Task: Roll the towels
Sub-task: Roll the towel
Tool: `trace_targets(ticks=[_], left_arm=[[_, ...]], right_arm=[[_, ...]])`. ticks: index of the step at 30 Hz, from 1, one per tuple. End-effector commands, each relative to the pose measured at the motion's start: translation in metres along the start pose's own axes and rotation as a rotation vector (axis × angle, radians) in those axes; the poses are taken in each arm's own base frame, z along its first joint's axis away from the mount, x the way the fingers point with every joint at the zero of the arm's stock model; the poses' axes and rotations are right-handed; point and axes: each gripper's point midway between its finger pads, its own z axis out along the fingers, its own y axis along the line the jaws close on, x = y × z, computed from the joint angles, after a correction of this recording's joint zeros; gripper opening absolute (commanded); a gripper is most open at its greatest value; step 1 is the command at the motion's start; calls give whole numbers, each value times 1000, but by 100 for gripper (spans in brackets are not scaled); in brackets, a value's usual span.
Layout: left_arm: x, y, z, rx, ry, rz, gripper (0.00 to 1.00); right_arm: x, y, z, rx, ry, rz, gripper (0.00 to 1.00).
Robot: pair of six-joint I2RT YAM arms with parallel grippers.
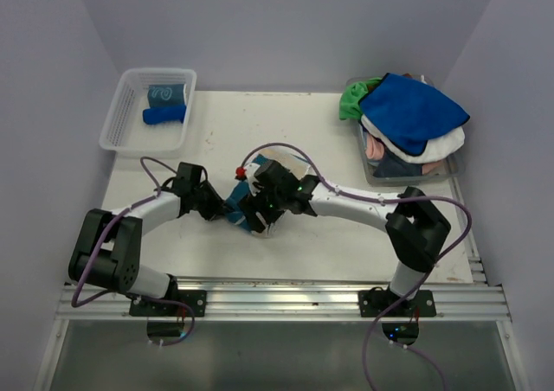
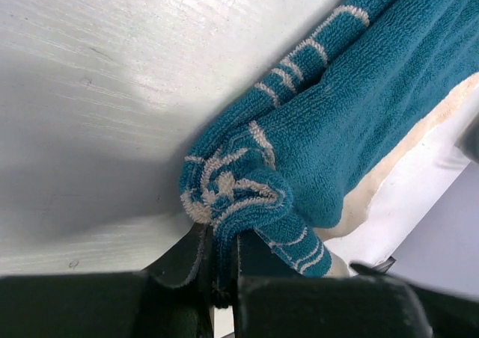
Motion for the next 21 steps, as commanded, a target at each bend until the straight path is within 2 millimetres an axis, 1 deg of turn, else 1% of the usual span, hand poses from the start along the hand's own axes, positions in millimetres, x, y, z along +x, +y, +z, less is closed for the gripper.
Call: trace_targets(ticks=[1,2,3,4,6,7,10,11,13,16,17,19,20,21], left_arm=[[4,9,0,-59,24,-3,0],[4,9,-1,-59,24,-3,0],[4,9,-1,-61,24,-2,0],[2,8,-2,-62,21,-2,0],[2,6,-2,-61,21,0,0],[1,5,-3,-60,17,1,0],[-1,3,-3,-55,13,-2,0],[0,3,-3,-54,15,-3,0],[0,3,-3,-53,16,-3,0],[0,3,-3,-55,18,-3,0],[1,4,-3,-57,19,-3,0],[0,3,-3,-55,18,-4,0],[0,3,-4,-56,19,-6,0],[1,3,-4,-54,20,-4,0]], right_arm=[[-27,8,-23,215,-119,-258,75],[-31,23,-22,225,-151,-313,75],[-32,26,-22,239,-164,-345,75],[-33,30,-19,260,-165,-411,75],[-32,34,-12,259,-162,-442,74],[-29,32,-4,275,-145,-462,73],[-32,33,7,313,-144,-521,72],[-28,29,15,338,-125,-533,72],[-27,26,21,355,-122,-557,72],[-17,19,33,369,-91,-580,71],[-18,20,37,364,-106,-580,70],[-8,16,46,361,-86,-574,69],[-6,14,50,366,-86,-566,66],[-2,8,54,392,-77,-559,63]])
